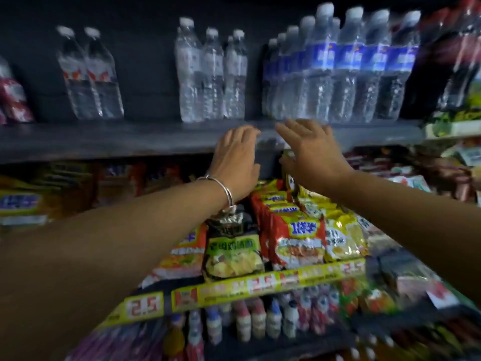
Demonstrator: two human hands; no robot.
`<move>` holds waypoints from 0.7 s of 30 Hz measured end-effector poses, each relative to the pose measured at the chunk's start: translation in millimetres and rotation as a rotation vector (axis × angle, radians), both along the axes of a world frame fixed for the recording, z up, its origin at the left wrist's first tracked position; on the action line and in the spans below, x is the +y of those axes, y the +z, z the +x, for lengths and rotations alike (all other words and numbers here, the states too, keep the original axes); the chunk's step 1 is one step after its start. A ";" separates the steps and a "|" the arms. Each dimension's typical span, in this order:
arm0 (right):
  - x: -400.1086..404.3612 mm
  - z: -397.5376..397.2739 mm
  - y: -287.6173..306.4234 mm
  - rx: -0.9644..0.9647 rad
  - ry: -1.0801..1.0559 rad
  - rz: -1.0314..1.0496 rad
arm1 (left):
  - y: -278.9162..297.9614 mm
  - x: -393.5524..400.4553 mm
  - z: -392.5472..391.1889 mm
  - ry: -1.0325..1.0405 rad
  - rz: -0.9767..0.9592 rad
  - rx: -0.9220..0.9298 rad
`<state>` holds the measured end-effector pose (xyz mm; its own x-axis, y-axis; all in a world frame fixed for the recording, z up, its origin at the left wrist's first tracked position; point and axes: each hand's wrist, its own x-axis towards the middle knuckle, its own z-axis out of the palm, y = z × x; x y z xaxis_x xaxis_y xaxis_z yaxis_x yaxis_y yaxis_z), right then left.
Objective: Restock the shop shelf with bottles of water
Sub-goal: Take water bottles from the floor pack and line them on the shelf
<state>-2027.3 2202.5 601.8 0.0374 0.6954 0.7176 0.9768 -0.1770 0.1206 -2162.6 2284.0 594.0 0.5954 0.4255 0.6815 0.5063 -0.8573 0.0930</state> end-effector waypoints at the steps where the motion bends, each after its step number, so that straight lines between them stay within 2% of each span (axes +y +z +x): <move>1: -12.8 8.2 -22.3 -0.030 0.017 0.024 | -20.8 -10.7 8.0 -0.012 0.009 0.004; 10: -75.5 64.2 -262.3 0.043 -0.044 -0.231 | -242.6 -58.2 76.2 -0.178 -0.142 0.094; 15: -92.3 69.5 -424.5 0.182 -0.062 -0.350 | -403.9 -70.4 83.6 -0.342 -0.212 0.160; 19: -112.2 50.4 -570.9 0.340 -0.078 -0.491 | -548.3 -84.7 68.5 -0.371 -0.293 0.247; 21: -124.4 35.3 -645.2 0.430 -0.106 -0.641 | -620.2 -91.3 55.2 -0.354 -0.347 0.293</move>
<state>-1992.1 2078.1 -43.4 0.3107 0.9468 0.0836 0.9426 -0.2957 -0.1549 -2107.4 2192.7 -26.3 0.8853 0.3349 0.3225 0.2408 -0.9237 0.2981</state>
